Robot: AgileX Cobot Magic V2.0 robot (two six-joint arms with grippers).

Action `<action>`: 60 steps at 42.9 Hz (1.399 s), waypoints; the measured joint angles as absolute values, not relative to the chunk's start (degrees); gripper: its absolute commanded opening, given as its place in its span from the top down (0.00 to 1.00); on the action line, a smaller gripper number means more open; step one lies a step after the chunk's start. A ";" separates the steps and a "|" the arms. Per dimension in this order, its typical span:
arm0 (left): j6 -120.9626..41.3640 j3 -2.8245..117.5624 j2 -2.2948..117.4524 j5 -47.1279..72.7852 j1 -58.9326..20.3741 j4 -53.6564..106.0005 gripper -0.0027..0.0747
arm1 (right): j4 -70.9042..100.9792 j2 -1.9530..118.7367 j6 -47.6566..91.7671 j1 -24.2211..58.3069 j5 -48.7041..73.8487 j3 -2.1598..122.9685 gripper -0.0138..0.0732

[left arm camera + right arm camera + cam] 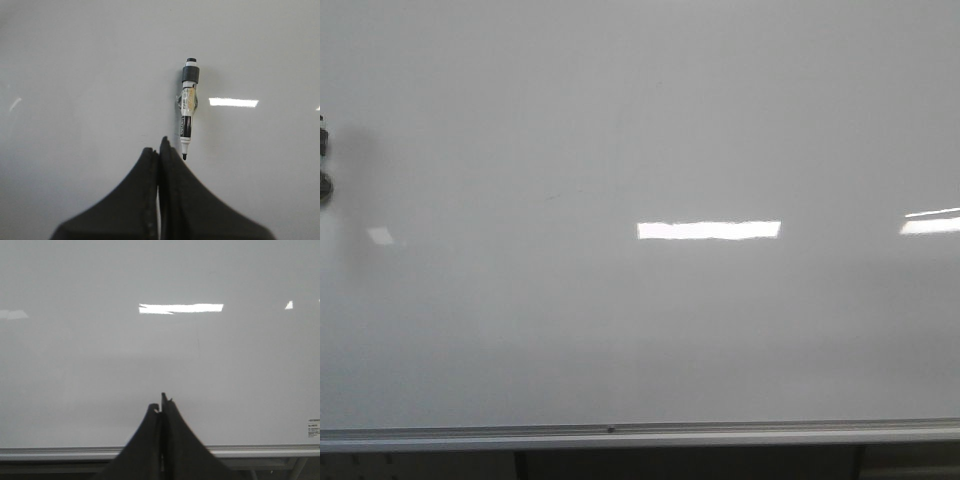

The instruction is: Write number 0 on whiteboard

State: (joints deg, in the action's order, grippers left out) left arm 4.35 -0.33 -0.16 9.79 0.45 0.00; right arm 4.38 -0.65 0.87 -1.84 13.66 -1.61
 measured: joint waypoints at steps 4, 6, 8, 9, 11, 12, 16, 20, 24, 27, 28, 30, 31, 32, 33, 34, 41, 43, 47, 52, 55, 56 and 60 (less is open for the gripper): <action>4.35 -0.33 -0.16 9.79 0.45 0.00 0.99 | 4.38 -0.65 0.87 -1.84 13.66 -1.61 0.92; 4.35 -0.33 -0.16 9.79 0.45 0.00 0.99 | 4.38 -0.65 0.87 -1.84 13.66 -1.61 0.92; 4.35 -0.33 -0.16 9.79 0.45 0.00 0.99 | 4.38 -0.65 0.87 -1.84 13.66 -1.61 0.92; 4.35 -0.33 -0.16 9.79 0.45 0.00 0.99 | 4.38 -0.65 0.87 -1.84 13.66 -1.61 0.92; 4.35 -0.33 -0.16 9.79 0.45 0.00 0.99 | 4.38 -0.65 0.87 -1.84 13.66 -1.61 0.92; 4.35 -0.33 -0.16 9.79 0.45 0.00 0.99 | 4.38 -0.65 0.87 -1.84 13.66 -1.61 0.92; 4.35 -0.33 -0.16 9.79 0.45 0.00 0.99 | 4.38 -0.65 0.87 -1.84 13.66 -1.61 0.92; 4.35 -0.33 -0.16 9.79 0.45 0.00 0.99 | 4.38 -0.65 0.87 -1.84 13.66 -1.61 0.92; 4.35 -0.33 -0.16 9.79 0.45 0.00 0.99 | 4.38 -0.65 0.87 -1.84 13.66 -1.61 0.92; 4.35 -0.33 -0.16 9.79 0.45 0.00 0.99 | 4.38 -0.65 0.87 -1.84 13.66 -1.61 0.92; 4.35 -0.33 -0.16 9.79 0.45 0.00 0.99 | 4.38 -0.65 0.87 -1.84 13.66 -1.61 0.92; 4.35 -0.33 -0.16 9.79 0.45 0.00 0.99 | 4.38 -0.65 0.87 -1.84 13.66 -1.61 0.92; 4.35 -0.33 -0.16 9.79 0.45 0.00 0.99 | 4.38 -0.65 0.87 -1.84 13.66 -1.61 0.92; 4.35 -0.33 -0.16 9.79 0.45 0.00 0.99 | 4.38 -0.65 0.87 -1.84 13.66 -1.61 0.92; 4.35 -0.33 -0.16 9.79 0.45 0.00 0.99 | 4.38 -0.65 0.87 -1.84 13.66 -1.61 0.92; 4.35 -0.33 -0.16 9.79 0.45 0.00 0.99 | 4.38 -0.65 0.87 -1.84 13.66 -1.61 0.92; 4.35 -0.33 -0.16 9.79 0.45 0.00 0.99 | 4.38 -0.65 0.87 -1.84 13.66 -1.61 0.92; 4.35 -0.33 -0.16 9.79 0.45 0.00 0.99 | 4.38 -0.65 0.87 -1.84 13.66 -1.61 0.92; 4.35 -0.33 -0.16 9.79 0.45 0.00 0.99 | 4.38 -0.65 0.87 -1.84 13.66 -1.61 0.92; 4.35 -0.33 -0.16 8.94 0.45 0.00 0.99 | 4.38 -0.65 0.87 -1.84 13.54 -1.61 0.92; 4.35 -0.33 -0.16 6.94 0.45 0.00 0.99 | 4.38 -0.65 0.87 -1.84 12.42 -1.61 0.92; 4.35 -0.33 -0.16 6.05 0.45 0.00 0.99 | 4.38 -0.65 0.87 -1.84 11.76 -1.61 0.92; 4.35 -0.33 -0.16 0.48 0.45 0.00 0.99 | 4.38 -0.65 0.87 -1.84 8.94 -1.61 0.92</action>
